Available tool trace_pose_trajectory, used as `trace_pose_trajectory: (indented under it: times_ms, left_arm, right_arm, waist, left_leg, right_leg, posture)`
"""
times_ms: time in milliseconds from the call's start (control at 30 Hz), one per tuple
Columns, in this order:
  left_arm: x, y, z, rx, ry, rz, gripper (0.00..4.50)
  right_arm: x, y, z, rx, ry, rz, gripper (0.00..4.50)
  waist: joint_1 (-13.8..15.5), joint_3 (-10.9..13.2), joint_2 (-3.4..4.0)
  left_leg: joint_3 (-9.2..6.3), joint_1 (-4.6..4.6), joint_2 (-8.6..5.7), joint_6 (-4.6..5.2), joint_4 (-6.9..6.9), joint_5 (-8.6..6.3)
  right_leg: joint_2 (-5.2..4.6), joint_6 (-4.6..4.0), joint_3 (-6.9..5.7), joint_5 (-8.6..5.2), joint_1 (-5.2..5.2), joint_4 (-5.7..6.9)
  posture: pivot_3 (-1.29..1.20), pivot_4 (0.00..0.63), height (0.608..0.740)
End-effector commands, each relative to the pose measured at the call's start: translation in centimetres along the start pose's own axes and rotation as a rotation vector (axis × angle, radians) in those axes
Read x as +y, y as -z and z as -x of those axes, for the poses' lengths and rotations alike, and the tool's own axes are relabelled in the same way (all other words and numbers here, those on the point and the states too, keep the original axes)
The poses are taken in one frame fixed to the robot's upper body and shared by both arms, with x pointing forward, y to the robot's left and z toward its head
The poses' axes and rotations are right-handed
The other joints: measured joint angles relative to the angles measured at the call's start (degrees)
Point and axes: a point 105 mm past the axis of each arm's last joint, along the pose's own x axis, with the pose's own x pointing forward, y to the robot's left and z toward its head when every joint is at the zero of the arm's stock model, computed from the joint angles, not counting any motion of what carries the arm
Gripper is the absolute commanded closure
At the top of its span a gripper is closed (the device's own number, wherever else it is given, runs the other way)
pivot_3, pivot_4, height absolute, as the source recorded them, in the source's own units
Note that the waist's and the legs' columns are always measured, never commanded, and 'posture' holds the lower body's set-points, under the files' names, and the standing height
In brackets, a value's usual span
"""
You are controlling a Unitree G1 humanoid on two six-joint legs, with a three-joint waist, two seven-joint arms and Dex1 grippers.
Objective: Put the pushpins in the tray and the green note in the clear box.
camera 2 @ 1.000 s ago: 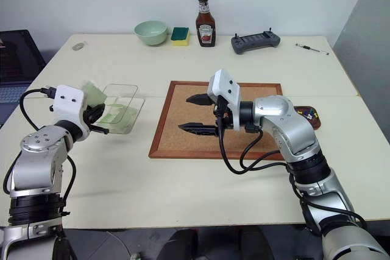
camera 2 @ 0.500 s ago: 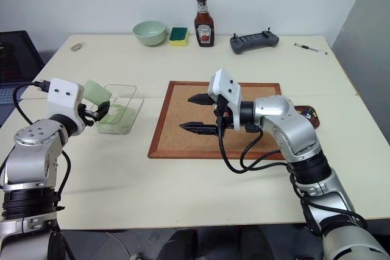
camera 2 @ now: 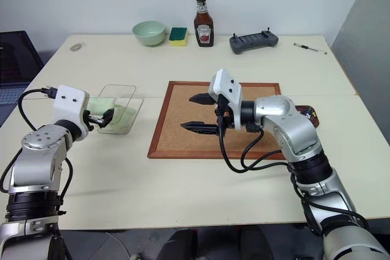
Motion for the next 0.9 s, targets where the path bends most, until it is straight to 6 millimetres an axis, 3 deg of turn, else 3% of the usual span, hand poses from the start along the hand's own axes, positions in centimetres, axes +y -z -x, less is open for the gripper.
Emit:
trace_pose_trajectory:
  times_ms: [33, 200, 333, 467, 533, 700, 900]
  left_arm:
    - [1.0, -2.4, 0.3, -0.080, -0.038, 0.045, 0.22]
    - [1.1, -2.6, 0.4, -0.099, -0.057, -0.064, 0.22]
    - [-0.6, -4.4, 1.3, -0.212, 0.043, -0.102, 0.22]
    - [-3.7, -5.0, 3.1, -0.288, 0.202, -0.134, 0.22]
    - [-4.8, -4.9, 3.7, -0.302, 0.232, -0.121, 0.22]
    - [-9.6, -4.4, 5.3, -0.320, 0.489, -0.085, 0.22]
    - [-13.2, -4.0, 6.7, -0.308, 0.717, -0.054, 0.22]
  right_arm:
    - [-0.1, -1.5, 0.3, -0.036, 0.009, 0.053, 0.70]
    - [0.0, -1.5, 0.3, -0.035, 0.009, 0.051, 0.70]
    - [-0.3, -1.3, 0.9, -0.027, 0.031, 0.067, 0.70]
    - [-1.3, -0.4, 3.0, -0.030, 0.139, 0.081, 0.70]
    - [-1.5, 0.7, 4.5, -0.016, 0.188, 0.074, 0.70]
    - [-2.0, 4.3, 8.1, 0.017, 0.365, -0.017, 0.70]
    - [-1.4, 6.6, 10.1, 0.041, 0.430, -0.089, 0.70]
  waist:
    - [0.0, 0.0, -0.03]
    - [-0.3, 0.0, -0.03]
    - [-0.1, 0.0, -0.04]
    - [0.0, 0.0, -0.04]
    - [0.3, 0.0, -0.04]
    - [0.7, 0.0, -0.04]
    - [0.4, 0.0, -0.03]
  left_leg:
    - [-0.01, -0.01, 0.02, 0.00, 0.02, 0.00]
    - [0.02, 0.01, 0.02, 0.00, -0.03, 0.00]
    - [0.02, 0.00, 0.01, 0.00, -0.03, 0.00]
    - [0.02, -0.02, 0.01, -0.01, -0.04, 0.00]
    - [0.03, -0.01, 0.00, -0.01, -0.06, -0.01]
    - [0.11, -0.02, 0.00, -0.01, -0.06, -0.01]
    - [0.13, 0.01, 0.05, 0.00, -0.07, -0.01]
  right_leg:
    - [0.01, 0.00, -0.03, 0.00, 0.01, -0.02]
    - [0.01, 0.00, 0.01, 0.00, -0.03, -0.01]
    - [0.00, -0.01, 0.01, 0.00, -0.02, -0.04]
    - [-0.02, -0.01, 0.01, 0.00, -0.02, -0.06]
    - [-0.05, -0.01, 0.01, 0.00, 0.02, -0.12]
    - [-0.08, -0.01, 0.02, 0.00, 0.11, -0.24]
    - [0.00, -0.01, 0.04, 0.00, 0.13, -0.20]
  posture:
    - [0.00, 0.150, 0.740]
    - [0.00, 0.150, 0.740]
    - [0.00, 0.150, 0.740]
    - [0.00, 0.150, 0.740]
    - [0.00, 0.150, 0.740]
    - [0.00, 0.150, 0.740]
    - [0.00, 0.150, 0.740]
